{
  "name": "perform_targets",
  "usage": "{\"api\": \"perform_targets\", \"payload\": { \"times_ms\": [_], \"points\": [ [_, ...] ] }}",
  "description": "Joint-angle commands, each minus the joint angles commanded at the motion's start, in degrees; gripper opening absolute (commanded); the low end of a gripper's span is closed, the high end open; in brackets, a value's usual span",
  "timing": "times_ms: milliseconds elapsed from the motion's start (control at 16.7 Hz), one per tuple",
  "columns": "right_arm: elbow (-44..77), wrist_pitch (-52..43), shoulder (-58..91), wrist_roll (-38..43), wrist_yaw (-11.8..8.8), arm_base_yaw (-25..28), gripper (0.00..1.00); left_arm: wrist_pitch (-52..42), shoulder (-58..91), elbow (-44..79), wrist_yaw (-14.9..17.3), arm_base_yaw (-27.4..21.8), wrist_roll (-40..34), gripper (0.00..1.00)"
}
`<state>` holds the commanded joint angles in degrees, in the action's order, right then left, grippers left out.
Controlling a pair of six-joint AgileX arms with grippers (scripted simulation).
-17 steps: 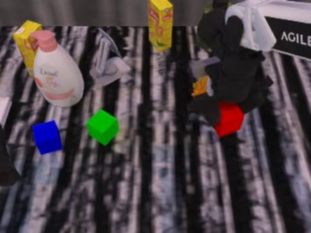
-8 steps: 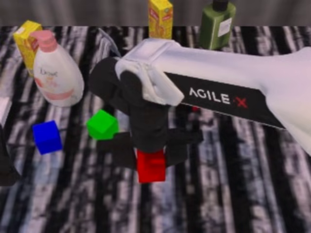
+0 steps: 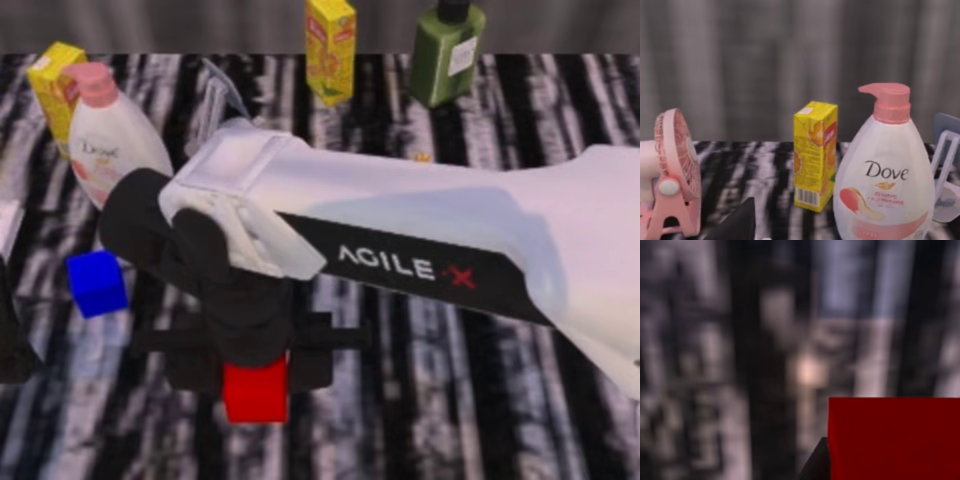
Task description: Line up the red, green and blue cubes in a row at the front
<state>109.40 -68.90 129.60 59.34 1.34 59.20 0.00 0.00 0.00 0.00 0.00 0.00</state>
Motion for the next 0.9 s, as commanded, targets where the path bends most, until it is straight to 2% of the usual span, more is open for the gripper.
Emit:
{"api": "perform_targets", "payload": {
  "times_ms": [240,660,900],
  "points": [
    [-0.97,1.1,0.32,-0.07,-0.08,-0.12,0.0,0.0,0.0,0.0,0.0,0.0,0.0,1.0],
    [-9.22,13.15,3.84,0.25,0.04,0.19,0.0,0.0,0.0,0.0,0.0,0.0,0.0,1.0],
    [-9.49,13.46,3.98,0.27,0.05,0.22,0.0,0.0,0.0,0.0,0.0,0.0,0.0,1.0]
  ]
}}
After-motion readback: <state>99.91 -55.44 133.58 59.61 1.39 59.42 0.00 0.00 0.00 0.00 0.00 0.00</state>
